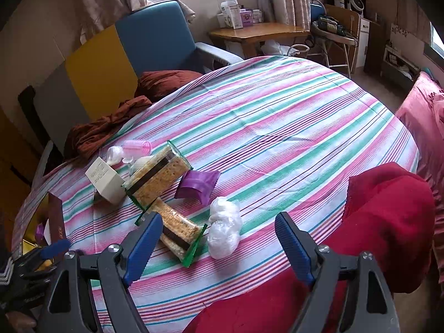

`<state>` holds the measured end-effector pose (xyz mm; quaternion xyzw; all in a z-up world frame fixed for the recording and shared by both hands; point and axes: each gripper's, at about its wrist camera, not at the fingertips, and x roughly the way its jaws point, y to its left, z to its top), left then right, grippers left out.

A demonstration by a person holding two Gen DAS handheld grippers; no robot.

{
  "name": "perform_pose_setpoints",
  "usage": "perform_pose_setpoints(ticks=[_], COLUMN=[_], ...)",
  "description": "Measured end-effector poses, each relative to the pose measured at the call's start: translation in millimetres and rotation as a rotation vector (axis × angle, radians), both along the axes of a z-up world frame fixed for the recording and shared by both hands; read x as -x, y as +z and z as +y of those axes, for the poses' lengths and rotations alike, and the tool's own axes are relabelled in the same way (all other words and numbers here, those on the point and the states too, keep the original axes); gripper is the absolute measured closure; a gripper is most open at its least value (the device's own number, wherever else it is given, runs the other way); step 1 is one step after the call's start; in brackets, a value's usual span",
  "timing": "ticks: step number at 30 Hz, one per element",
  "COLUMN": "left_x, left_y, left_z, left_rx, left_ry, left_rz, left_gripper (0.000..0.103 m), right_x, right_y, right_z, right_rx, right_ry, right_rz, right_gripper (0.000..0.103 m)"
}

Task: Organize objects
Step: 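Move both grippers away from the tray toward the remaining items, then grasp the cracker packet with the left gripper while the right grasps the white plastic bag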

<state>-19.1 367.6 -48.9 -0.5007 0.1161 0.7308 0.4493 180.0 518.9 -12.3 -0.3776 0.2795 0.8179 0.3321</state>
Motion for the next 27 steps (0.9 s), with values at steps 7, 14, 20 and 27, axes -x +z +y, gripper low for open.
perform_pose_setpoints(ticks=[7,14,20,27], left_x=[-5,-2,4,-20], left_y=[-23,-47,-62,-62], left_z=[61,96,113,116], left_rx=[0.056,0.118,0.162,0.195], left_ry=[0.046,0.172,0.28,0.071], left_rz=[-0.131,-0.211,-0.229,-0.036], left_gripper=[0.029,0.027,0.023,0.029], right_x=[-7,-12,-14,-12], right_y=[-6,-15,-17,-18], right_z=[10,20,22,19], right_rx=[0.015,0.033,0.03,0.021], right_ry=[-0.021,-0.044,-0.057,-0.025], right_rz=[0.048,0.093,0.115,0.1], right_gripper=[0.018,0.018,0.018,0.018])
